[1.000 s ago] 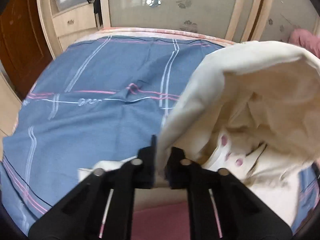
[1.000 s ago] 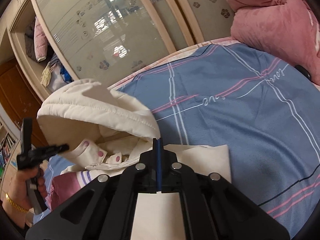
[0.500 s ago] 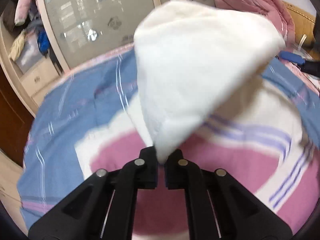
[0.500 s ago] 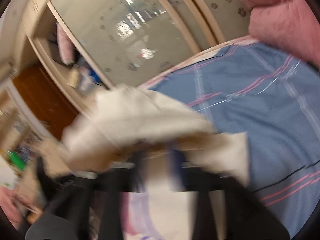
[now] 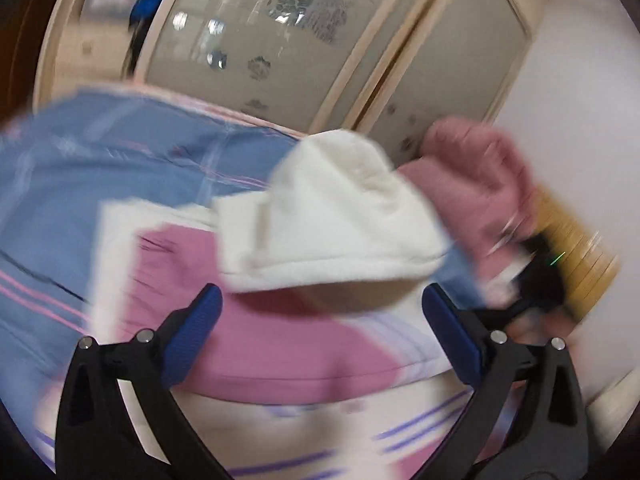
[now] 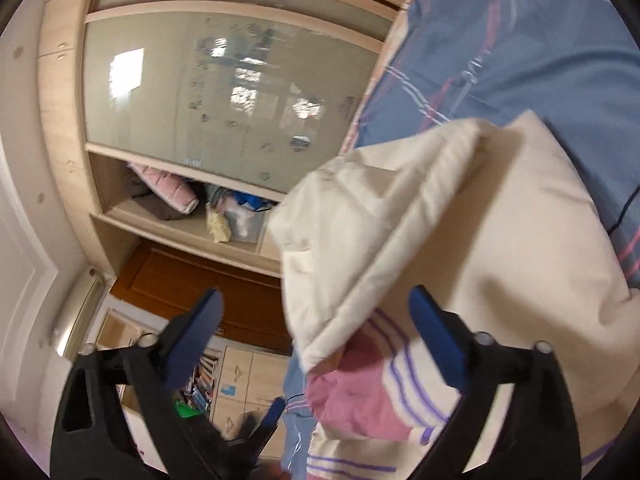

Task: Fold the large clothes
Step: 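Grasp the hood edge with the left gripper while the right gripper holds the hood, then fold the held hood down over the folded sleeves with both grippers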

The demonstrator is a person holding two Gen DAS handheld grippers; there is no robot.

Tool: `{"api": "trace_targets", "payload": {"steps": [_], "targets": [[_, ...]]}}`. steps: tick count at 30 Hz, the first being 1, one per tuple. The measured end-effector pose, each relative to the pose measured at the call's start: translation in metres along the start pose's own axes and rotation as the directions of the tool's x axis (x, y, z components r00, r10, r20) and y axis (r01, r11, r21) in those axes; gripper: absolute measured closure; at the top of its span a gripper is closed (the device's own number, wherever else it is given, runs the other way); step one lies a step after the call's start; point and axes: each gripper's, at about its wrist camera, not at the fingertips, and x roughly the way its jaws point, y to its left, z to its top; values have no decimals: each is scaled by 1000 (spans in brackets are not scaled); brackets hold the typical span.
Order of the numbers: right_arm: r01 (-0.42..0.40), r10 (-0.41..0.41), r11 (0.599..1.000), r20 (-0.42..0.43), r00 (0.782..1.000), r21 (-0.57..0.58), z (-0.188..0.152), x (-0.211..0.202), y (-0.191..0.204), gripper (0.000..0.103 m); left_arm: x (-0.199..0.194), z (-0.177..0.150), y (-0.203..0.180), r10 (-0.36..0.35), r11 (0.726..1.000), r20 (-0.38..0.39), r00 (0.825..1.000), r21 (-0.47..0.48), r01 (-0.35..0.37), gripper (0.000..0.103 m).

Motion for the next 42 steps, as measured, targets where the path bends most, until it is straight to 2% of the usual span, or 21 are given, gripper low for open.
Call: {"api": "trace_targets", "payload": {"steps": [3,5,9,10,11,12,13,14,16,18,21,25,26,29,31,33,35,36,38,39,42], "targets": [[-7,8,997,-10,1000,78,7,21,-17,34,33,1,-11,-47,986,-13,999,-159,44,2],[-27,27,987,0,1000,157,15,35,-29,44,57,2,-7,-32,965,19,999,-261,36,2],[-79,65,971,66,996,228,25,43,-37,66,91,6,15,-58,883,49,997,-463,74,3],[-88,70,970,89,994,225,27,42,-35,70,99,7,24,-71,860,58,996,-502,90,22],[-91,70,973,101,992,212,28,40,-31,79,102,8,30,-65,846,56,996,-527,85,59],[-91,72,978,106,992,186,29,39,-23,85,104,10,35,-61,830,44,997,-552,75,73],[-100,86,985,104,991,143,27,38,-12,88,104,13,44,-62,811,44,997,-579,76,77],[-110,100,988,95,990,109,24,38,-1,91,100,16,49,-65,807,58,996,-584,87,81],[-124,117,989,88,989,76,16,39,14,93,86,28,48,-67,841,82,994,-532,101,83],[-158,154,986,73,985,57,4,39,33,94,70,34,45,-70,859,88,994,-501,105,85],[-205,203,978,45,978,33,-19,36,62,94,43,31,50,-128,830,96,987,-535,159,85],[-209,209,977,-7,978,-39,-57,26,89,94,23,20,54,-130,852,109,986,-496,167,86],[-200,199,978,-20,980,-55,-71,22,91,99,18,17,59,-123,856,111,986,-492,162,86],[-147,145,985,-18,989,-96,-102,1,77,99,5,13,80,-156,818,134,979,-537,204,88],[-123,123,989,-5,992,-81,-110,-8,59,99,-7,15,88,-155,828,156,976,-519,214,94],[-82,83,995,11,996,-47,-115,-22,26,99,-25,16,89,-146,857,163,976,-473,207,94],[-64,63,998,19,998,4,-117,-28,-3,99,-34,11,89,-153,875,134,979,-442,197,92],[-87,87,996,6,996,29,-118,-28,-15,99,-34,6,84,-151,890,99,984,-419,179,82],[-149,150,985,-3,989,84,-119,-27,-32,99,-32,-8,73,-113,911,45,993,-395,121,2],[-179,180,979,-8,984,96,-119,-25,-33,99,-32,-18,68,-90,913,38,995,-395,98,2],[-247,250,964,-26,968,97,-119,-20,-25,99,-23,-41,47,-178,891,35,983,-418,176,2]]}}
